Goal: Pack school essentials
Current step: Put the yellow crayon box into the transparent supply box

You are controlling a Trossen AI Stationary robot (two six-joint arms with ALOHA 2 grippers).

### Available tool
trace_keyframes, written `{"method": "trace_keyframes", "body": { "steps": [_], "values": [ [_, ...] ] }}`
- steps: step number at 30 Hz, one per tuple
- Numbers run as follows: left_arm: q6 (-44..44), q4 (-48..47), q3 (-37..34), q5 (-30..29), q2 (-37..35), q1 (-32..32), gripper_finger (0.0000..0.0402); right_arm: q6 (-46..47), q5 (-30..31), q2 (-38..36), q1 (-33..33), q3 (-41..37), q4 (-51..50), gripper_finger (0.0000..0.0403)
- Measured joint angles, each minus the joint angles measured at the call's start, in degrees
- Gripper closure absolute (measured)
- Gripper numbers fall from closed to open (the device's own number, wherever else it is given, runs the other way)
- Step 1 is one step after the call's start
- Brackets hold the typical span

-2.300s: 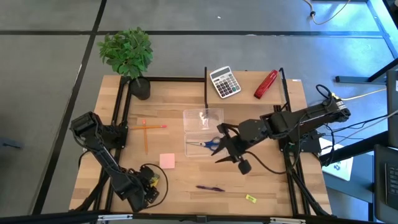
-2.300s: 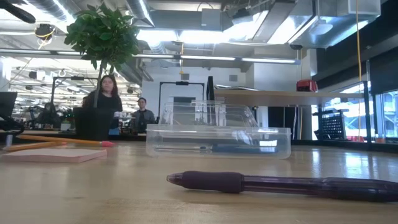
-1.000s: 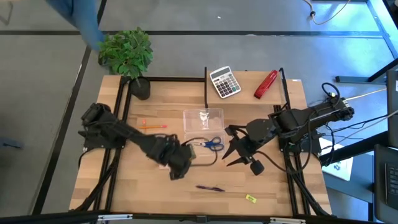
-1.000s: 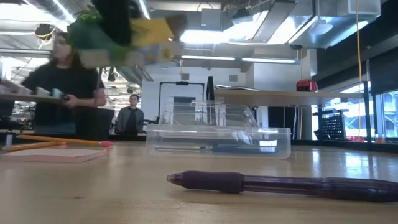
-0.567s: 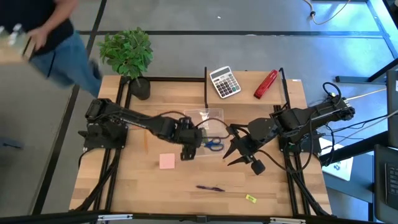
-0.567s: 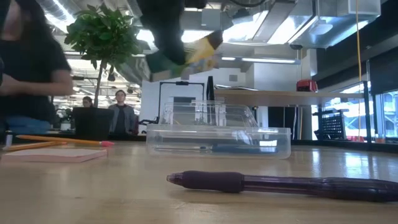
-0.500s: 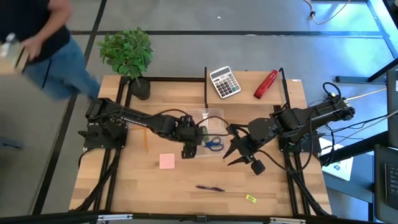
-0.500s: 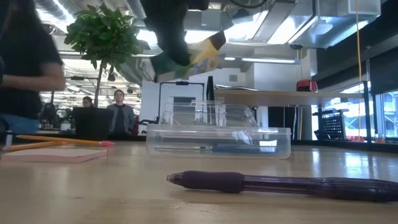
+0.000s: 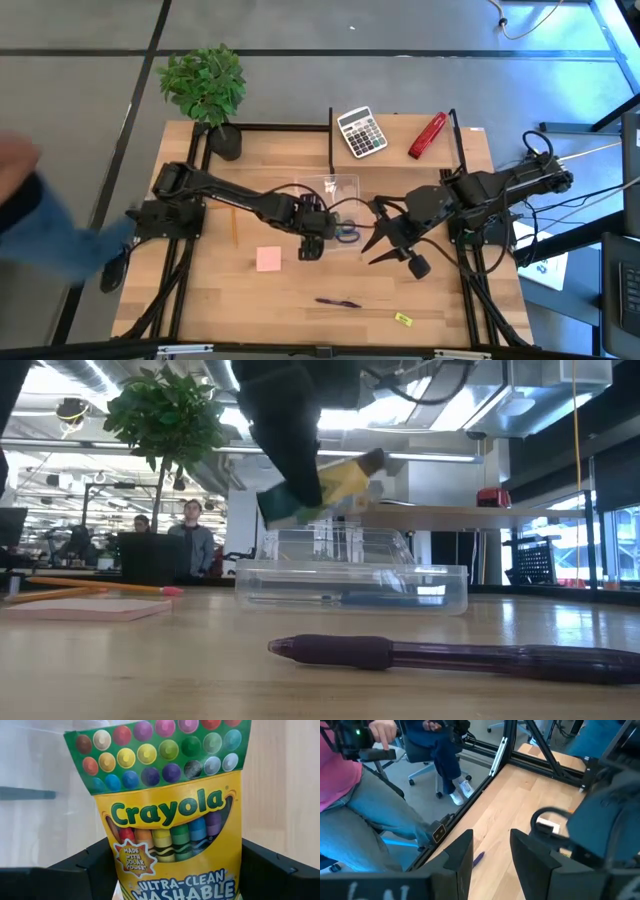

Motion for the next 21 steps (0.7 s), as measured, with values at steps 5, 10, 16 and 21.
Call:
{"method": "trace_keyframes", "body": {
  "steps": [5, 10, 16, 21],
  "values": [
    [1.0, 1.5, 0.0, 0.0, 2.2, 0.0, 0.0092, 0.0, 2.2, -0.1, 0.0, 0.0, -0.1, 0.0270],
    [1.1, 1.2, 0.0, 1.1, 4.7, 0.0, 0.0092, 0.3, 7.9, -0.1, 0.0, 0.0, -2.0, 0.0270],
    [1.4, 1.3, 0.0, 1.6, 6.6, 0.0, 0.0092, 1.6, 9.6, -0.1, 0.0, 0.0, -4.5, 0.0270],
    [1.5, 1.2, -0.1, 1.7, 7.3, 0.0, 0.0092, 1.7, 9.6, -0.1, 0.0, 0.0, -4.7, 0.0270]
  ]
}}
